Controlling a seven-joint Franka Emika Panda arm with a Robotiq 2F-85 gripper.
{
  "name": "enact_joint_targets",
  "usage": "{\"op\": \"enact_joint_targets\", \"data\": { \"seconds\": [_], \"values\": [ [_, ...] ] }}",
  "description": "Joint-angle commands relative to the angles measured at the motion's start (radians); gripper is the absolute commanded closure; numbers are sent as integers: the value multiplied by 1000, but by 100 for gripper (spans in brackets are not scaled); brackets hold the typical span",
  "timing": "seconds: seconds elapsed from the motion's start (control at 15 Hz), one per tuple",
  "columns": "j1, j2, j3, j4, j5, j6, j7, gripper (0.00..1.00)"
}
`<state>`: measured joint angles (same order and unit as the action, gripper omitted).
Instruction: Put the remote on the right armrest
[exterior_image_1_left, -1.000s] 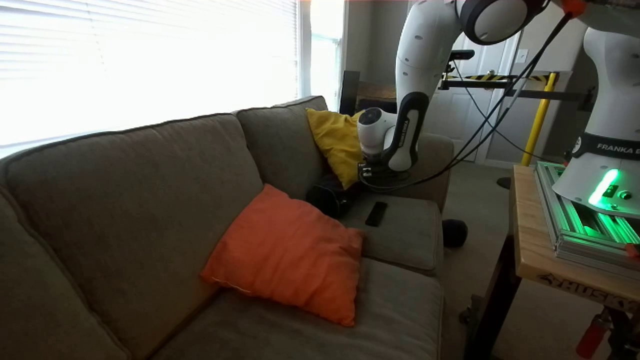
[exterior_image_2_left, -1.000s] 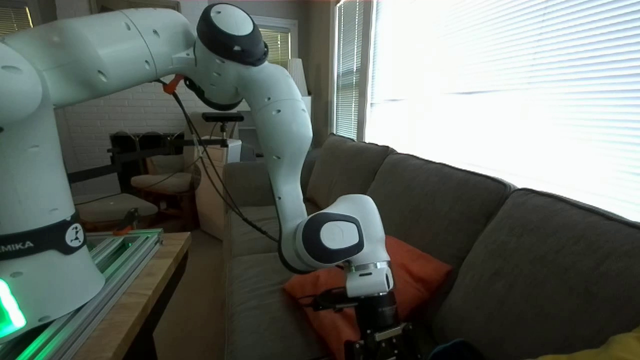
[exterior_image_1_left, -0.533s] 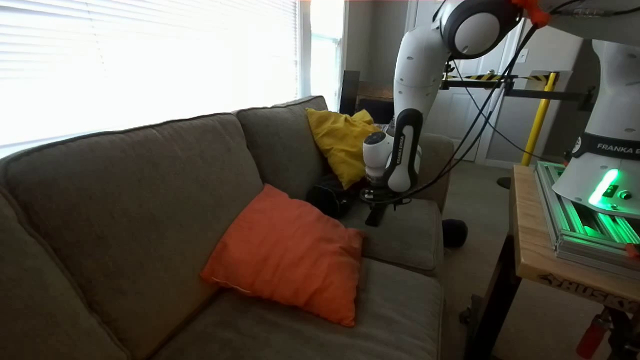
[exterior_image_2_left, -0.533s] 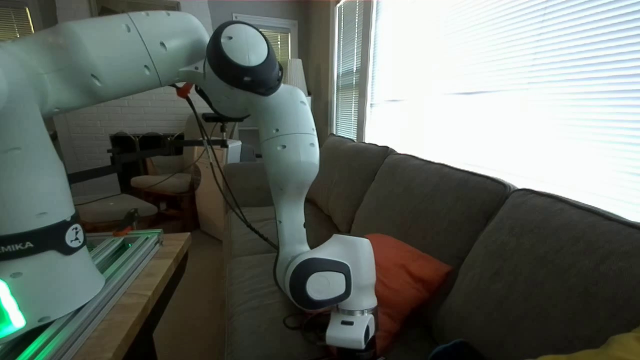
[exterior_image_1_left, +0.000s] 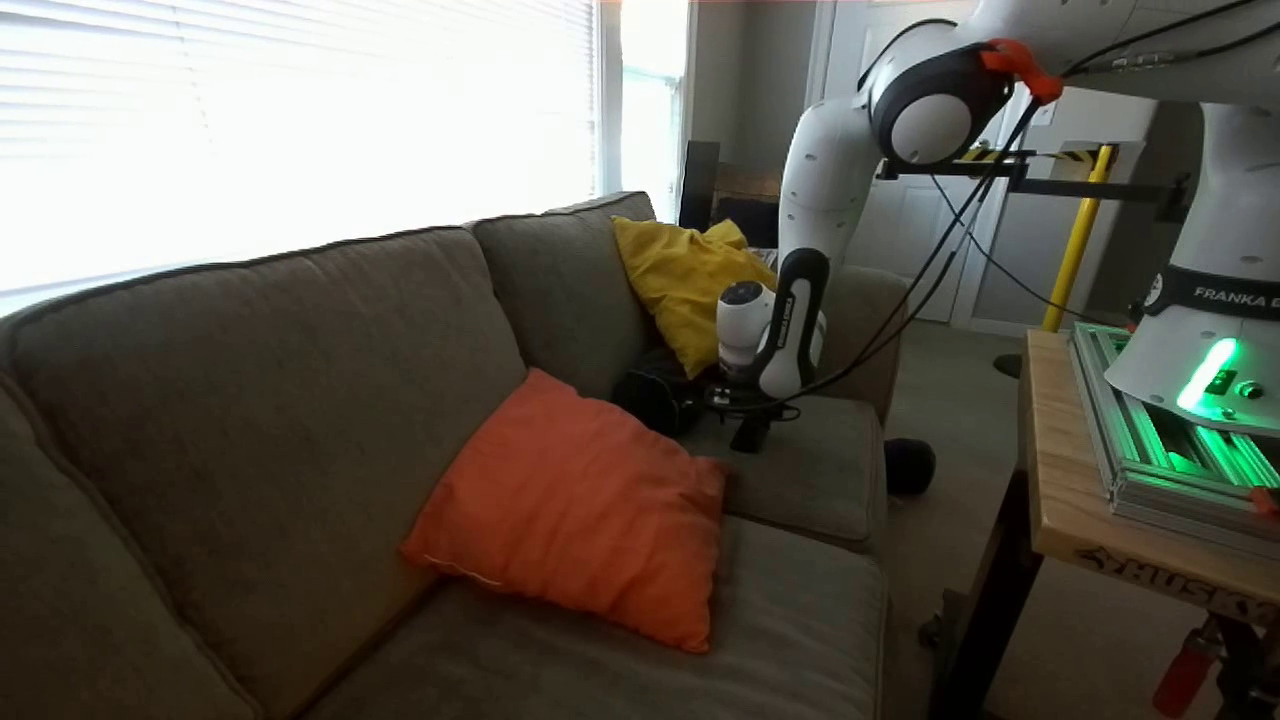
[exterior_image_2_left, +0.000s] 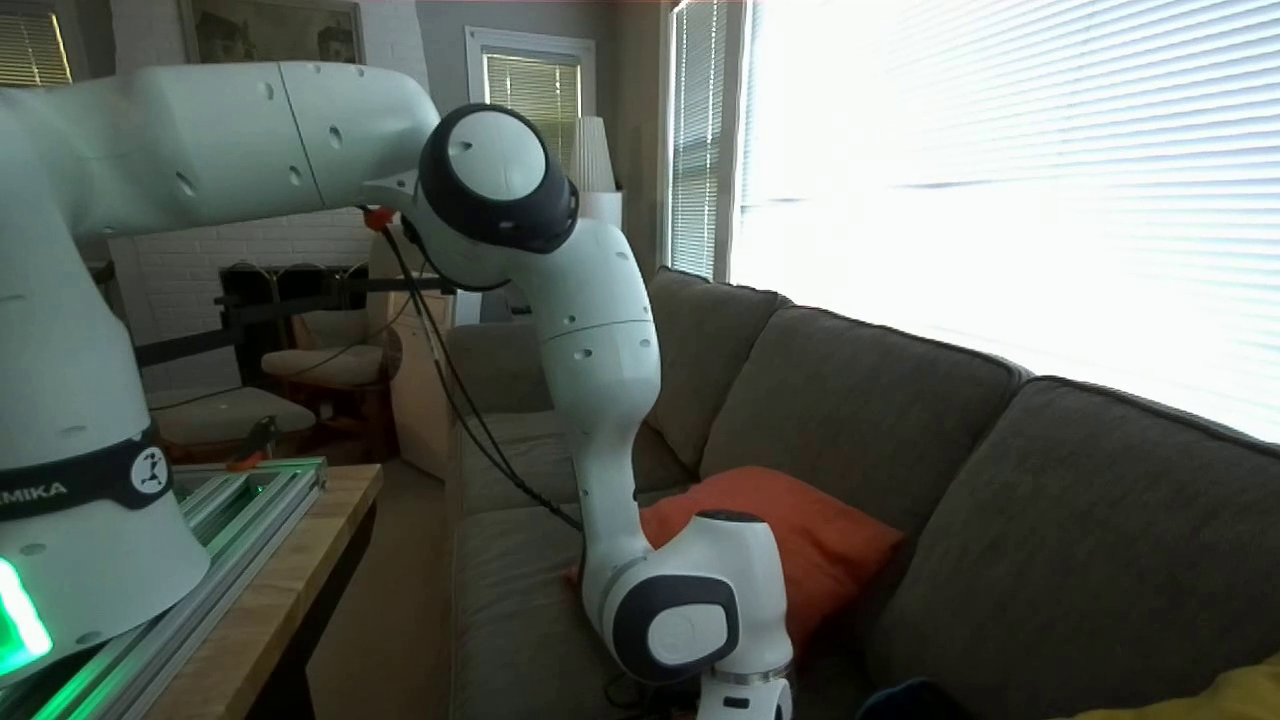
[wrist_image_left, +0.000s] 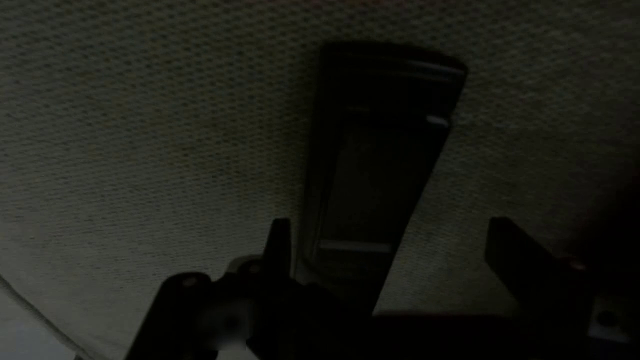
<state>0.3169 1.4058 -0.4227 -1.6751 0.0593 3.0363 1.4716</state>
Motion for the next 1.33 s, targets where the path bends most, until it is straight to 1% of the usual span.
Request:
{"op": "enact_joint_targets", "data": {
  "seconds": [0.0,0.33,0.4,0.53,0.6,0.67,0.8,0.87,1.07,1.2,1.27],
  "values": [
    [-27,70,18,115,38,-12,-43,0],
    [-58,104,40,158,39,-30,-45,1],
    [-63,108,43,162,40,-32,-44,22],
    [-70,113,46,168,41,-36,-44,29],
    [-73,114,46,170,41,-37,-44,34],
    [-75,114,47,172,41,-39,-44,43],
    [-78,114,50,180,41,-41,-45,55],
    [-75,112,49,180,41,-39,-42,63],
    [-70,106,46,172,42,-47,-38,64],
    [-63,83,54,138,47,-45,-35,64],
    [-30,72,38,104,57,-43,-10,64]
  ]
}}
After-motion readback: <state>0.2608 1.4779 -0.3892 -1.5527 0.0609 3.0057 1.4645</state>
